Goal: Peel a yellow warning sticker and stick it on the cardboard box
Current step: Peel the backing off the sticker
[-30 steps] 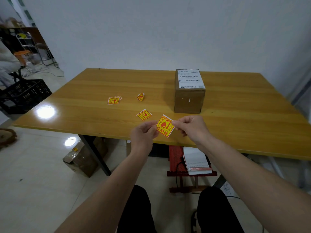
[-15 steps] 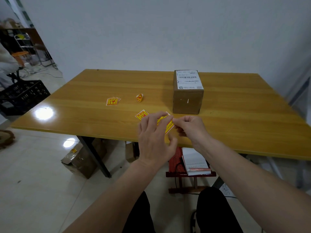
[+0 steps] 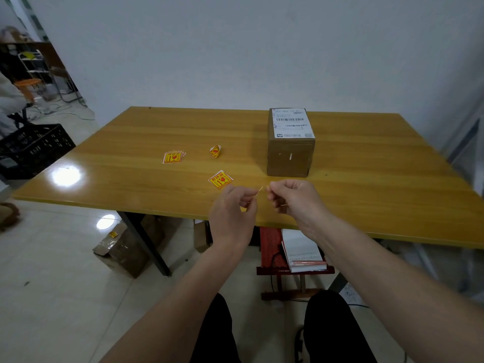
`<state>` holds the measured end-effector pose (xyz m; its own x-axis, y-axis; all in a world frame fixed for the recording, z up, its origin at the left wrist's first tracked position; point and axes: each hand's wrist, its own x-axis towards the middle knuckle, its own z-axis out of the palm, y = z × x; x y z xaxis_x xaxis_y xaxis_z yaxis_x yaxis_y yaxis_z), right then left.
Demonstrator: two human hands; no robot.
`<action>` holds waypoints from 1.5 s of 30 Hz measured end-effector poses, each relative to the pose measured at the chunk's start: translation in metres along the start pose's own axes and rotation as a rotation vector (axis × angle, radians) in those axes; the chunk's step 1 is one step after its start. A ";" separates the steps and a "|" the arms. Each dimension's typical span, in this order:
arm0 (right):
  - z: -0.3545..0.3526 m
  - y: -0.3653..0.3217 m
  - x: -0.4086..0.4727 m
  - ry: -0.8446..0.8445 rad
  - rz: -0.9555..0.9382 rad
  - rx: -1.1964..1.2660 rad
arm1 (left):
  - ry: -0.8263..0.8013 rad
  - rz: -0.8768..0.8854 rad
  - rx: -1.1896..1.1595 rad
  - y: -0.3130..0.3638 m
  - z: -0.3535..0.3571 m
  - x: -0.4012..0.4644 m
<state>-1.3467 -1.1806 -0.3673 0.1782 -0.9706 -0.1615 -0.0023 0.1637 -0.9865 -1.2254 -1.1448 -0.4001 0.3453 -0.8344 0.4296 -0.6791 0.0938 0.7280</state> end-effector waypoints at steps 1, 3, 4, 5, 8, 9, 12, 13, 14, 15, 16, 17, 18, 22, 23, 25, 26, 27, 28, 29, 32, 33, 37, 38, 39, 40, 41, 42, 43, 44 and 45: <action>0.000 0.000 0.000 -0.008 -0.001 -0.004 | 0.007 0.008 0.000 0.000 0.000 -0.001; 0.000 0.000 -0.001 -0.038 -0.005 0.007 | 0.024 0.026 0.003 0.000 0.000 -0.002; 0.000 -0.001 -0.002 -0.053 -0.008 0.015 | 0.032 0.032 0.005 0.001 0.000 -0.002; 0.000 -0.001 -0.002 -0.064 -0.012 0.020 | 0.039 0.037 0.005 0.003 0.000 -0.001; 0.000 -0.001 -0.003 -0.075 -0.035 0.025 | 0.061 0.032 -0.030 0.005 -0.001 0.001; 0.000 0.000 -0.003 -0.073 -0.042 0.024 | 0.062 0.024 -0.050 0.005 -0.001 0.001; 0.000 0.002 -0.004 -0.066 -0.048 0.020 | 0.033 0.003 -0.055 0.005 -0.001 0.001; 0.000 0.003 -0.004 -0.064 -0.047 0.018 | 0.026 0.002 -0.044 0.005 -0.001 0.001; 0.000 0.003 -0.004 -0.062 -0.045 0.015 | 0.022 0.003 -0.035 0.005 -0.001 0.000; -0.001 0.004 -0.004 -0.057 -0.044 0.013 | 0.019 0.004 -0.032 0.004 -0.001 -0.001; -0.001 0.005 -0.003 -0.053 -0.043 0.011 | 0.014 0.005 -0.033 0.004 -0.001 -0.001; -0.001 0.006 -0.003 -0.051 -0.043 0.009 | 0.008 0.008 -0.035 0.004 -0.001 -0.001; -0.001 0.006 -0.003 -0.051 -0.042 0.009 | 0.005 0.012 -0.038 0.003 0.000 -0.002; -0.001 0.007 -0.004 -0.063 -0.038 0.031 | 0.012 0.029 -0.053 0.003 0.000 -0.003; -0.001 0.007 -0.004 -0.069 -0.039 0.034 | 0.013 0.035 -0.054 0.003 0.000 -0.003; -0.002 0.007 -0.003 -0.078 -0.039 0.036 | 0.021 0.045 -0.059 0.003 0.001 -0.003; -0.002 0.007 -0.003 -0.082 -0.040 0.037 | 0.026 0.045 -0.072 0.003 0.001 -0.003; -0.003 0.007 -0.003 -0.087 -0.042 0.040 | 0.024 0.041 -0.085 0.004 0.001 -0.004; -0.003 0.008 -0.002 -0.094 -0.044 0.043 | 0.013 0.032 -0.093 0.004 0.001 -0.004; -0.003 0.008 -0.002 -0.101 -0.046 0.045 | -0.006 0.021 -0.096 0.004 0.001 -0.004; -0.004 0.008 -0.002 -0.096 -0.059 0.041 | -0.071 -0.017 -0.144 0.005 0.001 -0.003; -0.004 0.008 -0.002 -0.088 -0.066 0.033 | -0.101 -0.034 -0.197 0.006 0.000 -0.003; -0.006 0.006 -0.005 -0.070 -0.123 -0.040 | -0.197 -0.153 -0.484 0.012 -0.005 -0.003; -0.005 0.006 -0.006 -0.066 -0.144 -0.074 | -0.190 -0.176 -0.509 0.012 -0.004 -0.002; -0.005 0.005 -0.006 -0.059 -0.167 -0.109 | -0.178 -0.197 -0.534 0.012 -0.004 -0.001; -0.005 0.005 -0.006 -0.053 -0.191 -0.147 | -0.165 -0.222 -0.563 0.012 -0.004 0.000; -0.005 0.006 -0.007 -0.052 -0.219 -0.190 | -0.158 -0.252 -0.591 0.012 -0.003 0.000; -0.005 0.006 -0.007 -0.056 -0.245 -0.236 | -0.156 -0.285 -0.613 0.011 -0.003 0.001; -0.005 0.007 -0.007 -0.061 -0.267 -0.278 | -0.159 -0.317 -0.627 0.010 -0.003 0.001; -0.005 0.007 -0.007 -0.063 -0.283 -0.313 | -0.164 -0.345 -0.631 0.010 -0.003 0.001; -0.005 0.008 -0.007 -0.060 -0.294 -0.340 | -0.172 -0.371 -0.630 0.008 -0.003 0.001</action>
<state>-1.3530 -1.1729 -0.3741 0.2767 -0.9536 0.1186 -0.2641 -0.1941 -0.9448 -1.2286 -1.1434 -0.3916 0.3378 -0.9401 0.0447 -0.0205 0.0401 0.9990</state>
